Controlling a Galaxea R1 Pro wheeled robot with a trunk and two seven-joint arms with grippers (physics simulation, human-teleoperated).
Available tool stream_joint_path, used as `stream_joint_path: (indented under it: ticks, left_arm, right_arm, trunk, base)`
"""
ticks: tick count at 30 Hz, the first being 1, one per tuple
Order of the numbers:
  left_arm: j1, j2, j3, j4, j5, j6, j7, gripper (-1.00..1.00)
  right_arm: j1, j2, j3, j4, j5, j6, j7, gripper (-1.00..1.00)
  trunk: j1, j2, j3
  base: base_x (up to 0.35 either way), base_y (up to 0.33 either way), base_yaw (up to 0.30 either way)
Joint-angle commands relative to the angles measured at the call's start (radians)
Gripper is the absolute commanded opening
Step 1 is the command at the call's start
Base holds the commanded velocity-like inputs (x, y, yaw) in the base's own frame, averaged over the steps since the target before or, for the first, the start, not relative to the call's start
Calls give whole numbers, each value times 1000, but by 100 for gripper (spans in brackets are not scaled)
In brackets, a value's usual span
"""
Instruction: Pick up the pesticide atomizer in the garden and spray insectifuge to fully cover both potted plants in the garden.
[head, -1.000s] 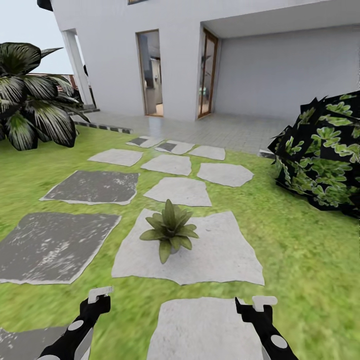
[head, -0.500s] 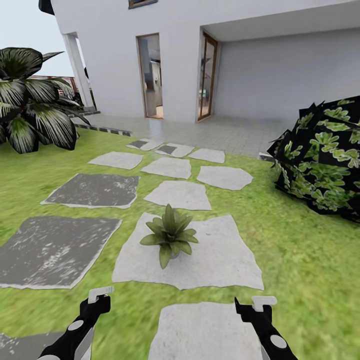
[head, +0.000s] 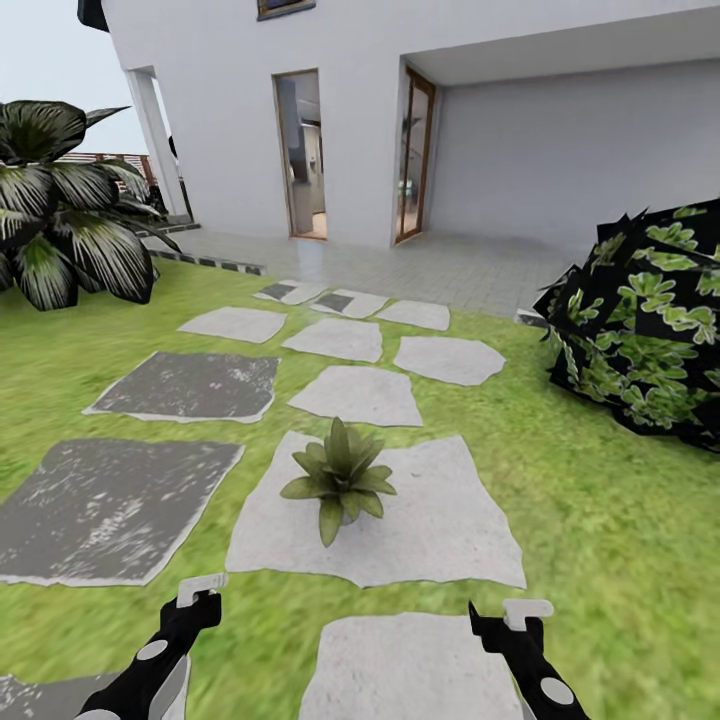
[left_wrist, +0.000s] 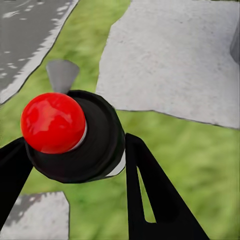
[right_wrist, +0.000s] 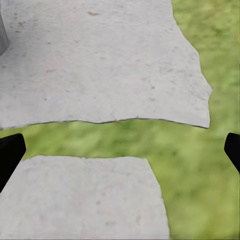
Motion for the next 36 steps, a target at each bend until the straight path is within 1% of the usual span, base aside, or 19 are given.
stream_joint_path:
  ticks: [1, 5, 10, 12, 15, 29, 36]
  left_arm:
    - [-1, 0, 2, 1, 0, -3, -1, -100]
    - [-1, 0, 1, 2, -1, -3, -1, -100]
    - [-1, 0, -1, 2, -2, -3, -1, -100]
    - [-1, -1, -1, 2, -2, -3, -2, -100]
    - [-1, 0, -16, 2, -1, -3, -3, -100]
    - [-1, 0, -19, 1, -1, -3, -4, -100]
    - [-1, 0, -16, 1, -1, -9, -4, -100]
  right_arm:
    - [-1, 0, -2, 9, 4, -16, 0, 100]
    - [0, 0, -3, 25, 5, -50, 0, 100]
    - [0, 0, -3, 30, 5, -65, -2, 100]
    - [0, 0, -3, 30, 6, -66, -2, 100]
    - [-1, 0, -2, 30, 6, -67, -3, 100]
    - [0, 0, -2, 32, 6, -67, -4, 100]
    - [-1, 0, -3, 32, 6, -67, -4, 100]
  trunk:
    - [-4, 7, 2]
    - [-19, 35, 15]
    - [-39, 70, 31]
    - [-46, 84, 37]
    - [-58, 105, 46]
    - [-111, 203, 90]
    - [-111, 203, 90]
  base:
    - [0, 0, 0]
    - [0, 0, 0]
    - [0, 0, 0]
    - [0, 0, 0]
    - [0, 0, 0]
    - [0, 0, 0]
    - [0, 0, 0]
